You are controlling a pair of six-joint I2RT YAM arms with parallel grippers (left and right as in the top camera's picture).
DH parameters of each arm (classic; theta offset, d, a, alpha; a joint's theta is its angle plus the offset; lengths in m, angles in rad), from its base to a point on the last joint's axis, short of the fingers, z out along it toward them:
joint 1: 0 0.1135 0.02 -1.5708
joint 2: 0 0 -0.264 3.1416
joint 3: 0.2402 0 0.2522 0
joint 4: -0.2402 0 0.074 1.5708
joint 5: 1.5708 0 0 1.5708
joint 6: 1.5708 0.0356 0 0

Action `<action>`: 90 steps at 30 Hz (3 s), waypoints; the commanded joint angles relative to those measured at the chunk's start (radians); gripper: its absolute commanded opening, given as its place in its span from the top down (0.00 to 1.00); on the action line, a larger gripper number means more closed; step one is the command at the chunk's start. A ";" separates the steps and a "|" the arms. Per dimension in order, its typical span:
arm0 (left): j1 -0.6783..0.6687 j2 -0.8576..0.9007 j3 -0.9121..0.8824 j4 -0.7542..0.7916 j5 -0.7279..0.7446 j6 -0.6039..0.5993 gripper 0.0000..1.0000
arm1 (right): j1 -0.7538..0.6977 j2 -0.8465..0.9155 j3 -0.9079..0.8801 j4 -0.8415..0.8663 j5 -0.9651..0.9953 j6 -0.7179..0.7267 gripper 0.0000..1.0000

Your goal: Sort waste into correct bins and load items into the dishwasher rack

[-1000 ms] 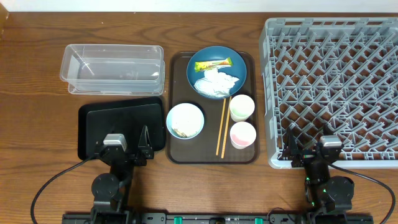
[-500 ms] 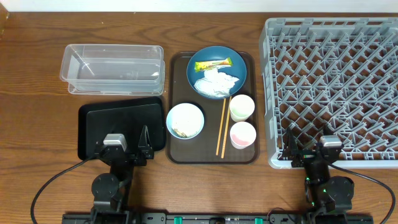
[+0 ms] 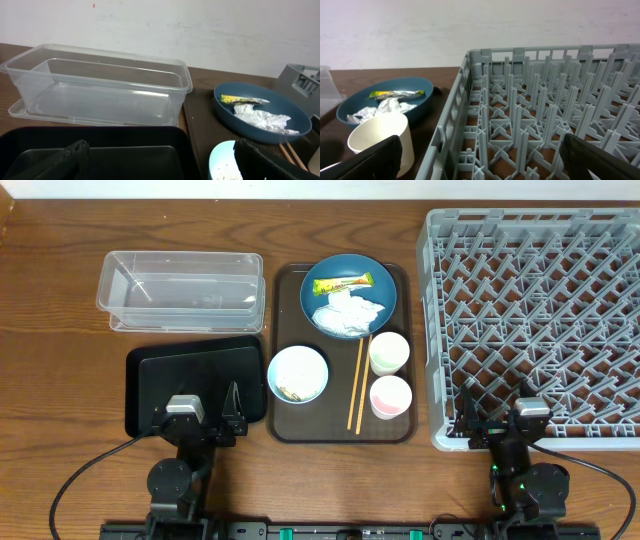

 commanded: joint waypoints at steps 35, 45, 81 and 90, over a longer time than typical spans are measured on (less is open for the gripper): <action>0.005 0.321 0.262 -0.227 -0.027 -0.072 0.06 | -0.013 0.207 0.203 -0.064 -0.045 0.054 0.01; 0.005 0.822 0.680 -0.560 -0.026 -0.071 0.06 | -0.013 0.655 0.614 -0.327 -0.046 -0.009 0.01; -0.012 1.160 1.029 -0.697 0.101 -0.043 0.07 | -0.013 0.949 0.894 -0.623 -0.046 -0.013 0.01; -0.153 1.376 1.191 -0.603 0.101 -0.001 0.07 | -0.013 0.949 0.894 -0.624 -0.046 -0.013 0.01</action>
